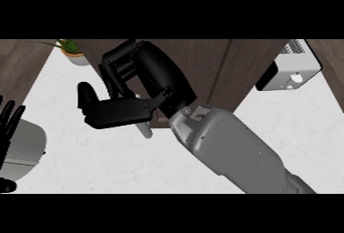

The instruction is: Pick up the wine, place it into the cabinet and close the cabinet

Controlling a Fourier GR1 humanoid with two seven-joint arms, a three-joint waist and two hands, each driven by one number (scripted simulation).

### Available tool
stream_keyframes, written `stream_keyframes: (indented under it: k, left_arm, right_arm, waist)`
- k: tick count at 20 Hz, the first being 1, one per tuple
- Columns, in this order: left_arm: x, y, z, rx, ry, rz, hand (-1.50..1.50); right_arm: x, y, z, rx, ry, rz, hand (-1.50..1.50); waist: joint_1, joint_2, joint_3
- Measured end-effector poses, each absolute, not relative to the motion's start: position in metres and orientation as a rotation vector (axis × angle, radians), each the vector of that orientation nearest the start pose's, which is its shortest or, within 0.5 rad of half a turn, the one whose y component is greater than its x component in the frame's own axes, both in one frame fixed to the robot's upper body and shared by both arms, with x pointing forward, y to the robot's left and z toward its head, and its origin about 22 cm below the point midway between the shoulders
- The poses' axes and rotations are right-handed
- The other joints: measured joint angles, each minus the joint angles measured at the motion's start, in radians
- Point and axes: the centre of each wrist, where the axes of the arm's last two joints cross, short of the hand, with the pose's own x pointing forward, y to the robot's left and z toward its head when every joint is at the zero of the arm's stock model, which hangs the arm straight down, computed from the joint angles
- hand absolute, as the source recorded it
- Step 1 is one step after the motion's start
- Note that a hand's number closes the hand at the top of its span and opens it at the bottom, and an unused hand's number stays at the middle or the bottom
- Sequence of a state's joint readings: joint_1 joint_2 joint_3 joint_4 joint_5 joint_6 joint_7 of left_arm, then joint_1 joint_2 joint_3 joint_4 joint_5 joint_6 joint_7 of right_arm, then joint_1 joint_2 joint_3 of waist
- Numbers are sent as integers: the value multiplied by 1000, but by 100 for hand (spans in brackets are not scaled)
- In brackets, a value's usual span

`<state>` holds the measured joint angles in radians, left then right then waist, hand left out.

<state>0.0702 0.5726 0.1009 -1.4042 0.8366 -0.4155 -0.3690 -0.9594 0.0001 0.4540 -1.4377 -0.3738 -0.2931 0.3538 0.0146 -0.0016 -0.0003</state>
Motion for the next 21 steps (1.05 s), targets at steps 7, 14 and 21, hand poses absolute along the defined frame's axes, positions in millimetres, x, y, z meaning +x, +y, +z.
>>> stream_keyframes:
  k: [7, 14, 21]
  left_arm:
    - [218, 399, 26, -376, -1855, 159, -150]
    - [224, 398, 27, -384, -1859, 149, -150]
    - [228, 395, 34, -404, -1859, 130, -150]
  right_arm:
    - [338, -23, 198, 538, -1734, 512, 150]
    - [356, -31, 187, 584, -1764, 574, 150]
    - [366, -34, 185, 586, -1779, 632, 150]
  waist:
    - [1, -11, -2]
    - [10, -26, -6]
    - [20, -32, -12]
